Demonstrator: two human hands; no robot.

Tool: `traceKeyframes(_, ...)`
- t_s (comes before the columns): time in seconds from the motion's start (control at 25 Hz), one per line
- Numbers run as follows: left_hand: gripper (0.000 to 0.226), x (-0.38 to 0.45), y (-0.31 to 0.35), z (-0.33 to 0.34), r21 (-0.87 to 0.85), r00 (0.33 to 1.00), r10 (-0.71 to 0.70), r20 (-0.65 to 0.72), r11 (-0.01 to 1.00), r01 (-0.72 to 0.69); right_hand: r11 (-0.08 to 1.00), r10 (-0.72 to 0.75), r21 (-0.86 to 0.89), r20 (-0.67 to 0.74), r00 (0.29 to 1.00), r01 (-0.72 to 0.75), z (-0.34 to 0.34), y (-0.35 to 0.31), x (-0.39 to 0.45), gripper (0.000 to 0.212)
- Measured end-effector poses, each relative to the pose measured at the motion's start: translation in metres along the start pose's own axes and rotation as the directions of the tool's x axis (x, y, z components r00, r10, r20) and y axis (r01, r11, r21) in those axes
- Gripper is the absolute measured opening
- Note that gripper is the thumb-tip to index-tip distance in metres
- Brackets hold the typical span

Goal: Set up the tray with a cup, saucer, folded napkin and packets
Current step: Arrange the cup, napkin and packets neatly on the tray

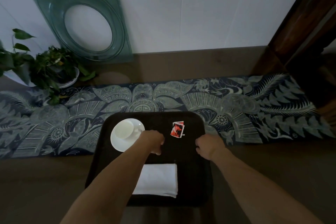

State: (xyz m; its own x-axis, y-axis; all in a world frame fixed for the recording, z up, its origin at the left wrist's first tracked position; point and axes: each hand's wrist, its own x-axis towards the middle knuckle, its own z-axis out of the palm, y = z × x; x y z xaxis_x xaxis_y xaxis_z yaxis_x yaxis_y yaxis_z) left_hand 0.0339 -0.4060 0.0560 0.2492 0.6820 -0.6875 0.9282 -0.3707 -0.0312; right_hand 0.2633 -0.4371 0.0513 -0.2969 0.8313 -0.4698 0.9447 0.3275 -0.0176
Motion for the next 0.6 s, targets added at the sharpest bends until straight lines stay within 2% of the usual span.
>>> traceKeyframes(0.2,0.064,0.025,0.012,-0.010,0.078,0.992,-0.001,-0.129,0.997,0.012,0.999,-0.027,-0.036,-0.043,0.999,0.026,-0.015,0.020,0.028,0.036)
traceKeyframes(0.44,0.072,0.050,0.006,-0.014,0.084,0.952,0.057,-0.299,0.996,-0.033,0.996,-0.042,0.079,-0.027,0.999,0.044,-0.011,0.022,0.064,0.078)
traceKeyframes(0.6,0.084,0.069,0.002,-0.016,0.041,0.934,0.096,-0.344,0.995,-0.087,0.991,-0.063,0.113,-0.041,0.997,0.067,-0.010,0.016,0.081,0.093)
